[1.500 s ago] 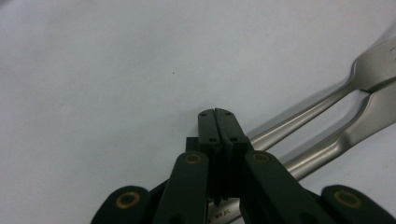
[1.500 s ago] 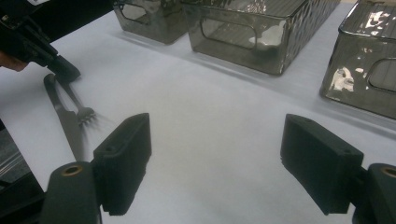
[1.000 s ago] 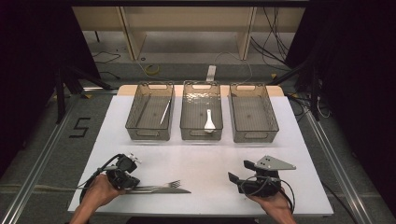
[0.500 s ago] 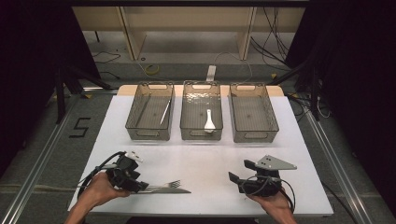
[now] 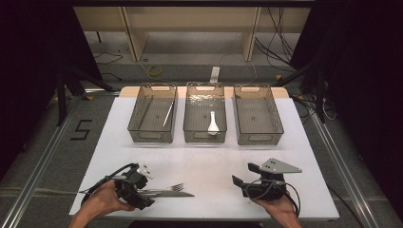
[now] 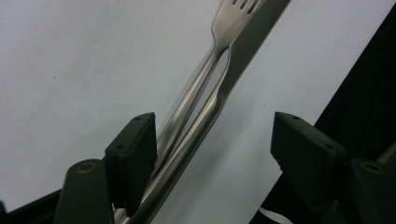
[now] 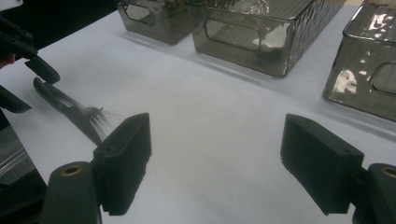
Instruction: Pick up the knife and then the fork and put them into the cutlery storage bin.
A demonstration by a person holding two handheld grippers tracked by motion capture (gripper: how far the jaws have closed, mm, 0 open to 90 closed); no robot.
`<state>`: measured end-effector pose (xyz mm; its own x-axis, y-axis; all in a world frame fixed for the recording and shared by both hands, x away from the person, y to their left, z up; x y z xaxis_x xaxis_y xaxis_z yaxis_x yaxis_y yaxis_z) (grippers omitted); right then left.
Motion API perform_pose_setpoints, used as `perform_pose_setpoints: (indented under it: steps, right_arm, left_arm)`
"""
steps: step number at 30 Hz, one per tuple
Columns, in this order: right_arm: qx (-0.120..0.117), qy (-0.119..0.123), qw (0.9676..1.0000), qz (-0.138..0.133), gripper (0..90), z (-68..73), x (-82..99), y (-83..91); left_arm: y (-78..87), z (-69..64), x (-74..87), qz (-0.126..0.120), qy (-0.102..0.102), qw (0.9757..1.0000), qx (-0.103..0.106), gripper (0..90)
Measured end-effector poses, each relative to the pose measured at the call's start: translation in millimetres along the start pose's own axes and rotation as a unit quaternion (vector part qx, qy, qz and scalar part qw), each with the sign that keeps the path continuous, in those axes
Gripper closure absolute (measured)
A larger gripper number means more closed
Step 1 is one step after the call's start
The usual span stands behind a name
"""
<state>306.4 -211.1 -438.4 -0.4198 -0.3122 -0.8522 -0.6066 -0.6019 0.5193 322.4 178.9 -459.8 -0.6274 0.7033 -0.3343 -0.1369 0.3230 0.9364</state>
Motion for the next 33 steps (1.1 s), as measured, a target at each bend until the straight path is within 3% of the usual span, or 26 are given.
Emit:
perform_pose_setpoints:
  steps: [5, 10, 13, 17, 25, 28, 33]
  right_arm:
    - [-0.002, 0.001, 1.0, 0.002, 25.4, 0.2, 0.3, -0.6]
    - [-0.004, 0.002, 1.0, 0.005, 25.4, 0.7, 0.5, -1.4]
    - [-0.007, 0.002, 0.9999, 0.007, 25.5, 1.6, 0.7, -2.4]
    - [-0.009, 0.001, 0.9999, 0.009, 25.5, 1.5, 0.8, -2.6]
    - [-0.01, 0.001, 0.9999, 0.01, 25.5, 1.8, 1.2, -3.9]
    - [-0.009, 0.003, 0.9999, 0.011, 25.5, 1.6, 1.3, -4.1]
    - [-0.009, 0.003, 0.9999, 0.013, 25.6, 1.7, 1.5, -4.0]
  left_arm:
    - [-5.2, -2.6, 0.3, 0.018, -0.027, 0.9995, -0.004, 40.7]
    - [-9.0, -0.8, 0.2, 0.022, -0.031, 0.9992, -0.014, 50.1]
    - [-10.8, -1.3, -1.0, 0.031, -0.043, 0.9983, -0.024, 55.8]
    - [-13.0, -2.3, -1.8, 0.043, -0.044, 0.9979, -0.021, 62.9]
    - [-16.8, -5.7, -8.0, 0.075, -0.064, 0.9949, -0.024, 68.5]
    - [-17.0, -7.0, -10.5, 0.088, -0.081, 0.9925, -0.023, 71.3]
    - [-17.5, -10.5, -11.1, 0.092, -0.098, 0.9907, -0.021, 77.7]
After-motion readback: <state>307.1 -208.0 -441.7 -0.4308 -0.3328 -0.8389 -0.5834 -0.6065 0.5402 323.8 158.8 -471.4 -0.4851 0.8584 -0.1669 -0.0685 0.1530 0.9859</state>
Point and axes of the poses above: each handheld gripper's, and its own axes: y roughly backward along the jaws, x roughly out of its underside, z roughly to its left, the point moved 1 cm from there along -y, roughly forward along the jaws, and after that the axes turned 6 degrees about y, right-handed, at the moved point
